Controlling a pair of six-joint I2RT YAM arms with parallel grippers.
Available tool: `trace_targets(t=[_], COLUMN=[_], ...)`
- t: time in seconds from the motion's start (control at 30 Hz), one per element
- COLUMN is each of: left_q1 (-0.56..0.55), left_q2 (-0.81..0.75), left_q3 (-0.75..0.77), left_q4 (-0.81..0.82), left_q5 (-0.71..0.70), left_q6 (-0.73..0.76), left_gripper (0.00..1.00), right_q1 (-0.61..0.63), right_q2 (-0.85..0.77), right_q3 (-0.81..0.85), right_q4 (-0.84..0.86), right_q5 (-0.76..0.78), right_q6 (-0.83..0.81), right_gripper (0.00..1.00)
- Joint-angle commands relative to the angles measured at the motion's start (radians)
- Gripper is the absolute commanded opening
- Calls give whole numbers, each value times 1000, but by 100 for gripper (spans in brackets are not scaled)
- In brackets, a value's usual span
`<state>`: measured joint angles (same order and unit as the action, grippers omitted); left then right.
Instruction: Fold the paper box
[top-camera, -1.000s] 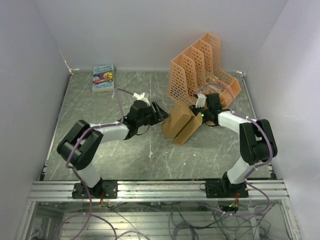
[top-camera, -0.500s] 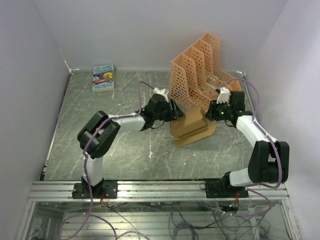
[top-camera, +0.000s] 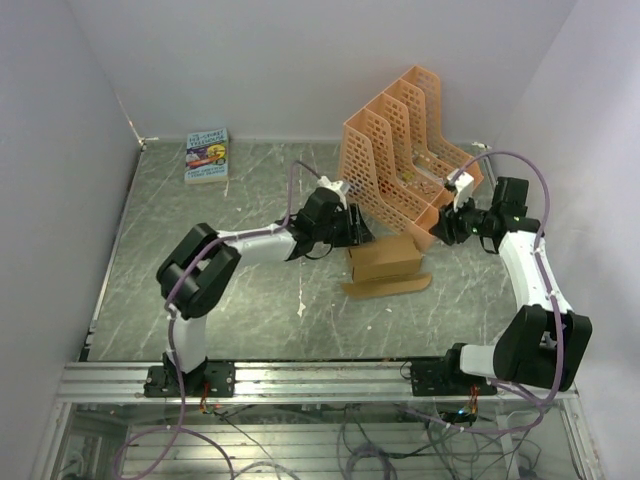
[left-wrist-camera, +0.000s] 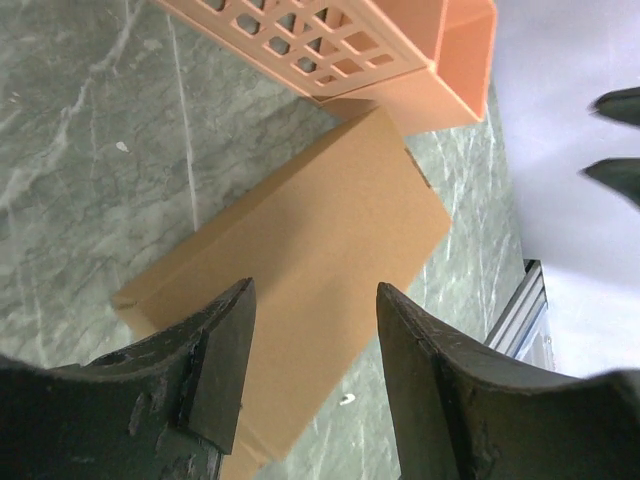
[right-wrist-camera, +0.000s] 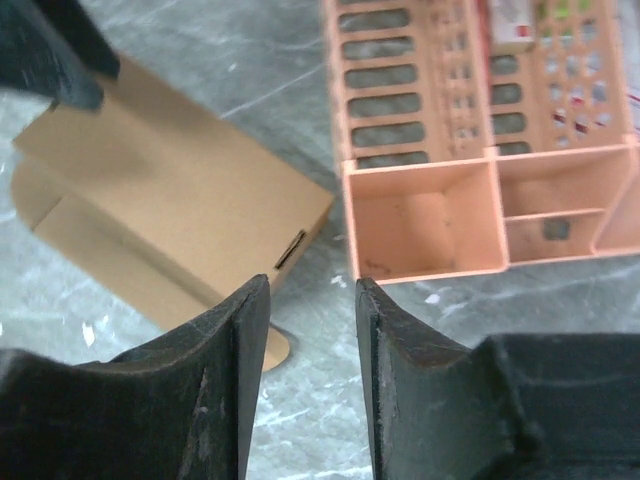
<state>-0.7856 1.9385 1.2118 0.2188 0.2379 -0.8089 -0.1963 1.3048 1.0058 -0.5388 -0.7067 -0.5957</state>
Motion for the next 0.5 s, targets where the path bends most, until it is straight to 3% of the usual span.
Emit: trace_targets(t=[0.0,0.1,0.3,0.47], left_q1=[-4,-1,-7,-31], left_q2=[-178,-226,-138,-23], left_q3=[-51,-57,-26,9], left_q4=[-2,-52,5,1], left_q5=[-115,-149,12,102], left_q6=[103,145,130,141], left_gripper=[63,65,61,55], right_q1=[1,18,146,153], right_q2=[15,25,70,58], right_q3=[-45,-102,-122,-131], right_q4=[-187,-163,-39,-42], right_q5=[-120,-99,52,123], right_q6=[-299,-366,-258,-235], right_gripper=[33,19,17,16])
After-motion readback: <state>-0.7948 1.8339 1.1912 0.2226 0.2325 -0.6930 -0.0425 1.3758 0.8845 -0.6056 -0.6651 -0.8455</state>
